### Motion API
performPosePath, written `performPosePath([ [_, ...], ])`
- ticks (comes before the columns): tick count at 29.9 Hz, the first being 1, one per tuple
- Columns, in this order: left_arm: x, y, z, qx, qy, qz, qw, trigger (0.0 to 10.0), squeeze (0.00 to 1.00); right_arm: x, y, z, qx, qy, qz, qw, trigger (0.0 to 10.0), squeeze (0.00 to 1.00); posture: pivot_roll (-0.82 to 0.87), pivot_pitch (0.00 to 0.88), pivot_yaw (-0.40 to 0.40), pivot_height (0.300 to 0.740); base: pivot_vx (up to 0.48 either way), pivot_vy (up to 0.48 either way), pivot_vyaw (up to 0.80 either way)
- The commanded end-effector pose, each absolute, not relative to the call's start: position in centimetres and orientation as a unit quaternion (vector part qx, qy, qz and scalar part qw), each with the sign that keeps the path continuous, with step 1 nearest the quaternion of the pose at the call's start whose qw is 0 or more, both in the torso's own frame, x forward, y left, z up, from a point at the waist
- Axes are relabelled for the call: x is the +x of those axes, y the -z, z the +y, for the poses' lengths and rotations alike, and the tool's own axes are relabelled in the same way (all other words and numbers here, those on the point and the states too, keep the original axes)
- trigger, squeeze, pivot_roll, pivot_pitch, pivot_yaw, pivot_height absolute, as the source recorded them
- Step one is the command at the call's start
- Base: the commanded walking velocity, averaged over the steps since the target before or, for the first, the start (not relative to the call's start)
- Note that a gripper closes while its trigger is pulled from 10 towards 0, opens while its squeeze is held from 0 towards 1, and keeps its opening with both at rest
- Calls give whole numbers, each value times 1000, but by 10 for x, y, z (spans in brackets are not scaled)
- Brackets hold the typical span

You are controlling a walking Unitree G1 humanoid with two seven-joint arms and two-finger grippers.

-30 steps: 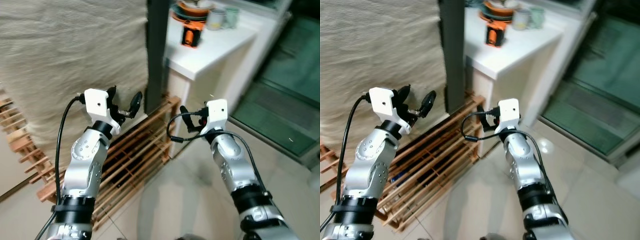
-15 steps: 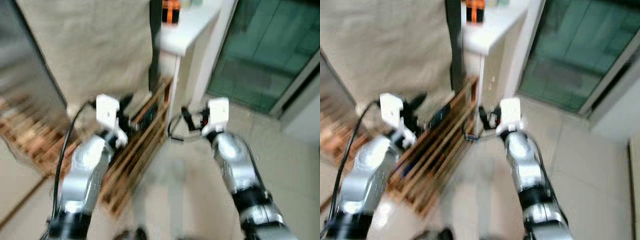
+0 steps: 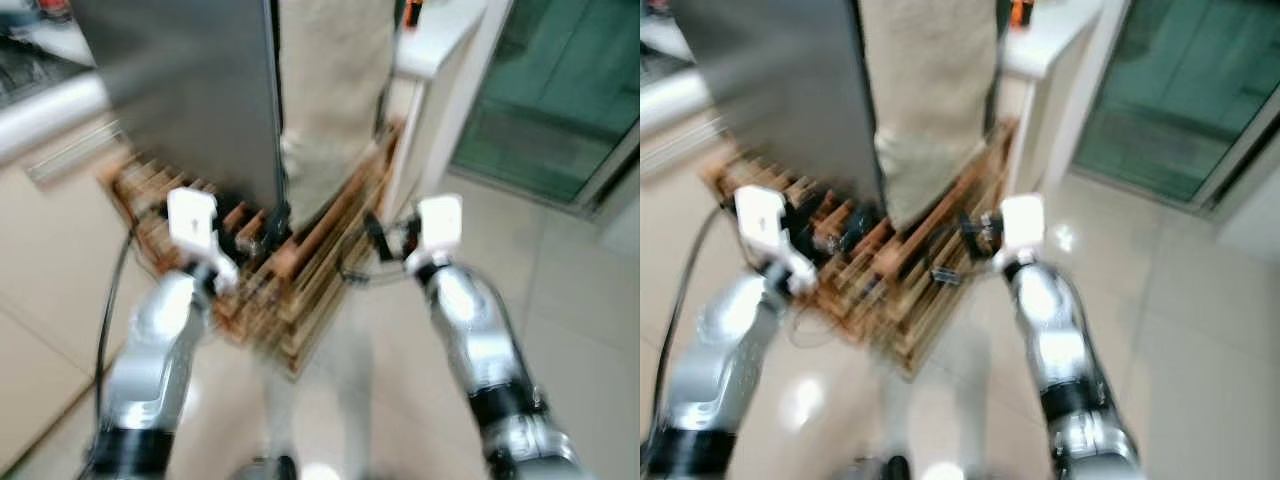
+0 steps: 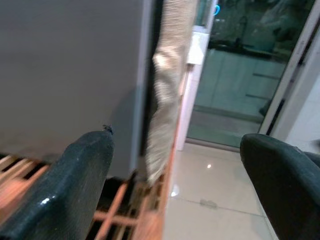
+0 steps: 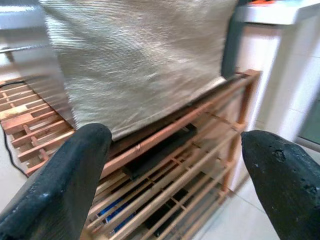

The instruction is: Restocking fridge

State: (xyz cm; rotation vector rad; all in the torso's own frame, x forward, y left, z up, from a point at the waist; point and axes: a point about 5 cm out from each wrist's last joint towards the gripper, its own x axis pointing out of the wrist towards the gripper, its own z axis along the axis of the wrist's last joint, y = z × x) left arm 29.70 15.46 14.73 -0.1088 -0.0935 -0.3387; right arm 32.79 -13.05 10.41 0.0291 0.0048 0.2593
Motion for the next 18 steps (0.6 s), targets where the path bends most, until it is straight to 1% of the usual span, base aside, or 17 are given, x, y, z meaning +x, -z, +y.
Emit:
performPosePath([
  [1,302,-155,159,-42,147,-63,986,10000,0,331,-114,-132,15,-122,-20,992,10000,0,-68,41,2,740,0,0,0],
  [4,306,-159,156,-39,138,-71,987,10000,0,333,-119,-132,14,-115,-31,993,10000,0,-65,35,3,740,0,0,0],
  [7,312,-163,151,-11,128,-78,989,10000,0,336,-128,-130,6,-111,-49,993,10000,0,-68,26,5,740,0,0,0],
  [10,312,-165,148,-22,135,-89,987,10000,0,337,-138,-131,1,-97,-73,993,10000,0,-70,25,5,740,0,0,0],
  [12,307,-169,152,-26,134,-99,986,10000,0,331,-156,-140,0,-64,-122,991,10000,0,-65,23,3,740,0,0,0],
  [13,307,-169,152,-26,134,-99,986,10000,0,331,-156,-140,0,-64,-122,991,10000,0,-65,23,3,740,0,0,0],
  [15,296,-170,158,-25,129,-108,985,10000,0,313,-164,-152,3,-36,-149,988,10000,0,-60,25,-4,740,0,0,0],
  [16,296,-170,158,-25,129,-108,985,10000,0,313,-164,-152,3,-36,-149,988,10000,0,-60,25,-4,740,0,0,0],
  [17,289,-167,162,-29,121,-99,987,10000,0,300,-162,-161,4,-22,-149,989,10000,0,-59,28,-5,740,0,0,0],
  [18,283,-164,163,-26,120,-86,989,10000,0,286,-155,-174,20,10,-135,991,10000,0,-56,34,-12,740,0,0,0],
])
